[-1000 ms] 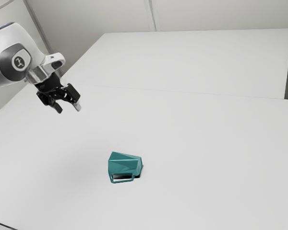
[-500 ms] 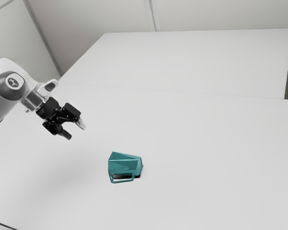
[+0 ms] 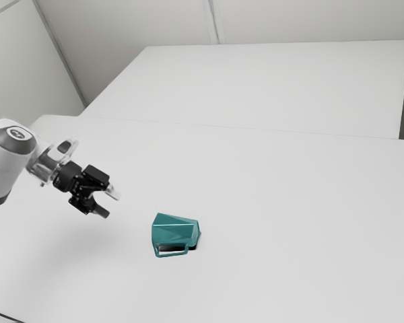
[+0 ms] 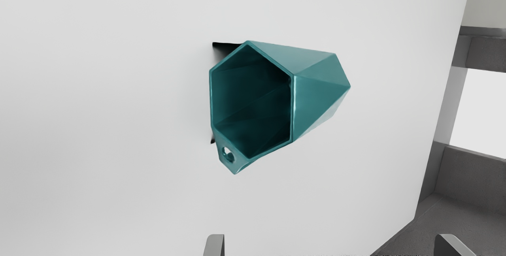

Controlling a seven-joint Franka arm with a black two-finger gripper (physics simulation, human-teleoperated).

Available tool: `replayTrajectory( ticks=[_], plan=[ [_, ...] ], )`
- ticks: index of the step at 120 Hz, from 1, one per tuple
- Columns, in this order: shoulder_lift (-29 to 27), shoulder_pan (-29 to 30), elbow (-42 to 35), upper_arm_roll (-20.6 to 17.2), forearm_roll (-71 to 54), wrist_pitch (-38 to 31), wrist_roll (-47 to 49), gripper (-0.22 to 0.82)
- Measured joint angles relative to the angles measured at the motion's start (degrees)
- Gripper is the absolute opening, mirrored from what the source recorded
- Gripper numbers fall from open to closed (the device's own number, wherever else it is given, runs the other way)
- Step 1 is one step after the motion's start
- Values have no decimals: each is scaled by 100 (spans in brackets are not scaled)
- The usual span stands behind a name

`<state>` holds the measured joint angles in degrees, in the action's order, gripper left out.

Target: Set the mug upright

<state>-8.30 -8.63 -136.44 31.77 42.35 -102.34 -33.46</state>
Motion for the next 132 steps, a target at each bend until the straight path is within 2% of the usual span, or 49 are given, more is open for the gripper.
replayTrajectory(
  ticks=[80, 132],
  plan=[
    [1153, -109, -20, 67, 1518, 136, -2111, 56],
    [1462, -394, 5, -50, 2276, 79, -2808, 56]
  ],
)
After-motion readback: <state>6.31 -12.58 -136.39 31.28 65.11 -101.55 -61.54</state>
